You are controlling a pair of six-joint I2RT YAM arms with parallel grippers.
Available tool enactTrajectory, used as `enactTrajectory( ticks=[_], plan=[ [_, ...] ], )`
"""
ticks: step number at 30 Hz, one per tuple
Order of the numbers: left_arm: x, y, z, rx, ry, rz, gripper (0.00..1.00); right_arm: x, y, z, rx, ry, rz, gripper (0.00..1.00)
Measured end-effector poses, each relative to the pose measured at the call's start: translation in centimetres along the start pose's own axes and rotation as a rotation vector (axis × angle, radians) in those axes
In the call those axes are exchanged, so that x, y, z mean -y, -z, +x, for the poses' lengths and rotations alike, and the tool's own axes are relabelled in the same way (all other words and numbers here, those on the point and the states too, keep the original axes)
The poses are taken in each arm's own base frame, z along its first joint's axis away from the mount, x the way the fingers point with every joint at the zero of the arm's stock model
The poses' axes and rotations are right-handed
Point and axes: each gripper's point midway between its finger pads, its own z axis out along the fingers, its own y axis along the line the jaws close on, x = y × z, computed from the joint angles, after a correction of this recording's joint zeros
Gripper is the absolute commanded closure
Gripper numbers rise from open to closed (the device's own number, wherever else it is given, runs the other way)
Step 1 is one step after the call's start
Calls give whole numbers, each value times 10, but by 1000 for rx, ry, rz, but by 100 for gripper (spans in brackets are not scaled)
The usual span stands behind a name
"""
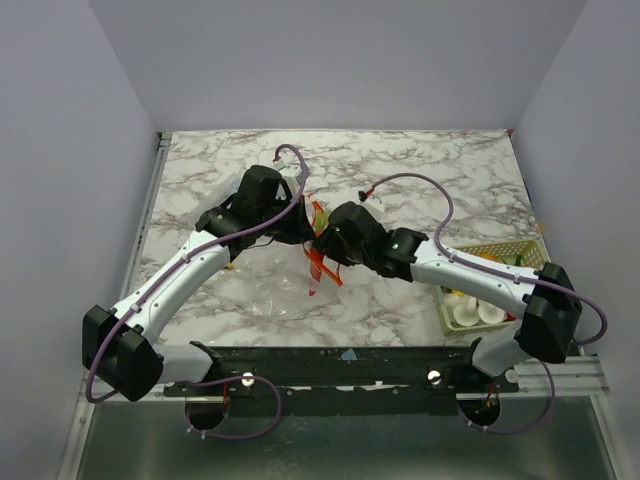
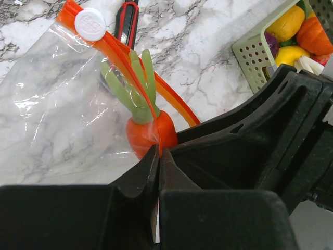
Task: Place the food in the zip-top bag and seal the zipper
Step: Place the fake vegetable in the zipper food storage bag.
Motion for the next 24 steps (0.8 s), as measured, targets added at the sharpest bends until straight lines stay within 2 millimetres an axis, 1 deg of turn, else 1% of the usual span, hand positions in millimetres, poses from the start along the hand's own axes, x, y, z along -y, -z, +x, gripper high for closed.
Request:
enactTrajectory(
  ticks=[1, 2, 3, 4, 8, 10, 14, 19, 21, 24],
  plan=[
    [1, 0, 0, 1, -1, 3, 100, -1, 0, -1, -10, 8, -5, 90],
    [2, 0, 0, 1, -3, 9, 100, -1, 1, -2, -18, 20, -5, 84],
    [2, 0, -1, 2, -4, 12, 100, -1, 2, -3, -25, 31, -6, 80],
    [3, 0, 0, 1, -5, 15, 100, 0, 2, -3, -33, 47, -7, 79],
    [4, 0, 0, -1, -10, 19, 100, 2, 4, -2, -81, 117, -18, 85],
    [5, 0, 1, -2, -13, 20, 100, 4, 6, 1, -108, 158, -28, 90],
    [4, 0, 1, -2, -15, 20, 100, 4, 18, 6, -151, 248, -64, 97],
    [6, 0, 1, -5, -16, 26, 100, 4, 36, 3, -158, 337, -122, 97],
    [7, 0, 1, -5, -19, 33, 100, 4, 36, 3, -157, 343, -121, 94],
    [9, -1, 1, -2, -24, 38, 100, 7, 30, 7, -170, 336, -101, 91]
  ],
)
